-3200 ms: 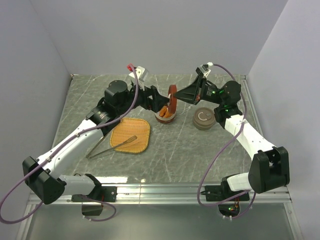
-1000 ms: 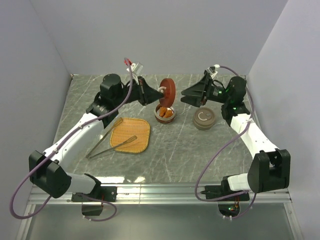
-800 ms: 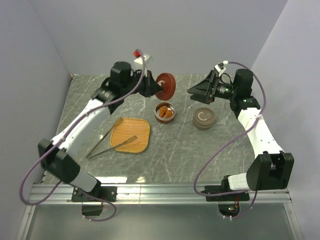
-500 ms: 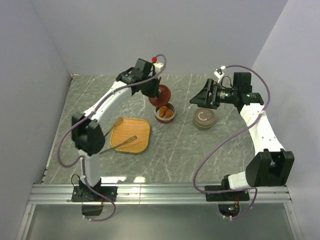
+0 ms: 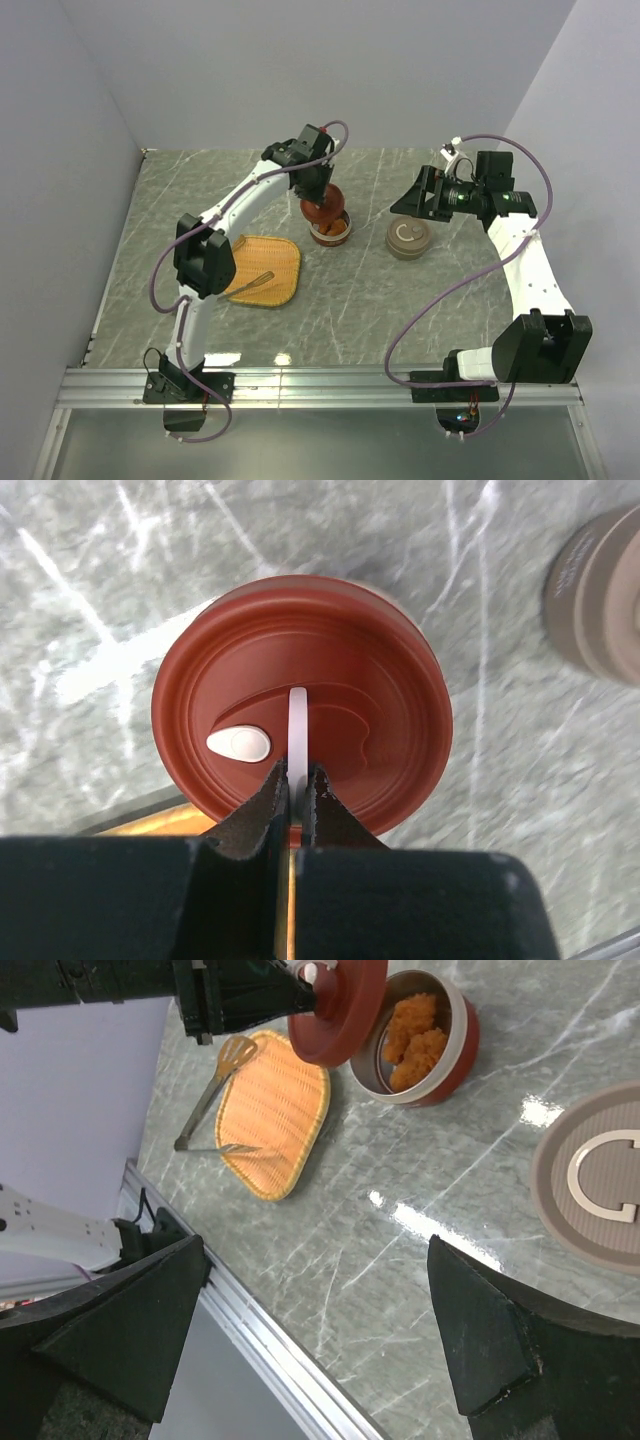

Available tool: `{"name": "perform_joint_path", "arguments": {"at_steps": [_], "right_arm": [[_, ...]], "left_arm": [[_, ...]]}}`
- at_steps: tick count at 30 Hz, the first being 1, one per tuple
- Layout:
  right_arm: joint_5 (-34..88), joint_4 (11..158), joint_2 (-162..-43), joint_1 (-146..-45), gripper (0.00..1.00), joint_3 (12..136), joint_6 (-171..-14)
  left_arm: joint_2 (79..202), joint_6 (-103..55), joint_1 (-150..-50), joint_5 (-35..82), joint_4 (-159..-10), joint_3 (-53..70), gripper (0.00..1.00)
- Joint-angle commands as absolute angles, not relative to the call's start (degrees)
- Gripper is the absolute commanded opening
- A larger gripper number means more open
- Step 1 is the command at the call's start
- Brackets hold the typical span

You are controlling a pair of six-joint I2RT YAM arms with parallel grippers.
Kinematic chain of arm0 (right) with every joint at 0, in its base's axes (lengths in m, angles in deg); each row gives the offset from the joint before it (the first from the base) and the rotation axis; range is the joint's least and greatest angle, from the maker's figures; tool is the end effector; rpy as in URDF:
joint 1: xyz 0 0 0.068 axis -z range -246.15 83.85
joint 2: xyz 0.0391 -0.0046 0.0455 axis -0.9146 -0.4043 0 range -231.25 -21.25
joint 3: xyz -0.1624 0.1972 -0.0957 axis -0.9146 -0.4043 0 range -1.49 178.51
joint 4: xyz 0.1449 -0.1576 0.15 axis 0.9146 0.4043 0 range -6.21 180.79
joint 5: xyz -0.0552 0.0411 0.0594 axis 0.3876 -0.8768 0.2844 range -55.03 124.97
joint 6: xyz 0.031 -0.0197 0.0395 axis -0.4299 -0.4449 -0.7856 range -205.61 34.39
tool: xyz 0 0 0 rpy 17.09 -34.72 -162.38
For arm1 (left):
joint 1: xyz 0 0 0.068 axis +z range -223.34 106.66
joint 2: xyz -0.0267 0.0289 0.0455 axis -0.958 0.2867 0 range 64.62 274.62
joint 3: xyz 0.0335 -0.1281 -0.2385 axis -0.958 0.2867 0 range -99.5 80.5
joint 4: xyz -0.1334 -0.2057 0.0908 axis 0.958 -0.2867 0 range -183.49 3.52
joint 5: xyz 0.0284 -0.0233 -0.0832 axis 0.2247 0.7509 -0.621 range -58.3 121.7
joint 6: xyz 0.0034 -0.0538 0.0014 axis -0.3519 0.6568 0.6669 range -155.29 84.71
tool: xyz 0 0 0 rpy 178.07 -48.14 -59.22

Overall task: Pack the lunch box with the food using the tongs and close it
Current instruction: Move the lunch box

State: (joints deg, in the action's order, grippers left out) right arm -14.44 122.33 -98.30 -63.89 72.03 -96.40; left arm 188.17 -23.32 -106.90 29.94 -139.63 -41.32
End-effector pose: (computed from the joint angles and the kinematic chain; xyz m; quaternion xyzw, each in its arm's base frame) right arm 0.2820 0.0159 0.3504 -0.0743 0.8441 0.4083 0.3396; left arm 0.3958 -0.2639 0.2965 0.1831 0.9355 -0.1303 0.2726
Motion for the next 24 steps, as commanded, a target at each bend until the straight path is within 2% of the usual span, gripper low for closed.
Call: {"name": "perform_joint_path", "arguments": {"at_steps": [1,9,15,24], "right_arm": [[-13.8,120.7,-96.0,-62.8,0.99,71.0,-95.7],[-14.0,121.1,-95.4,-61.2,0.99,70.8,-95.6],[-13.9,120.2,-94.5,-60.5,0.99,69.4,-95.8],[-13.6,119.8,-94.4,-60.1,0.99,68.6,-96.1]], "left_arm": [[189.0,-15.6,-108.6,33.5,-139.7,-44.7,0.00],[189.0,-5.9,-110.0,34.0,-138.3,-42.2,0.00],[191.6,-9.6,-110.2,38.8,-141.7,-47.4,0.00],[194.2,-9.1,-110.3,35.5,-142.2,-46.8,0.00]]}}
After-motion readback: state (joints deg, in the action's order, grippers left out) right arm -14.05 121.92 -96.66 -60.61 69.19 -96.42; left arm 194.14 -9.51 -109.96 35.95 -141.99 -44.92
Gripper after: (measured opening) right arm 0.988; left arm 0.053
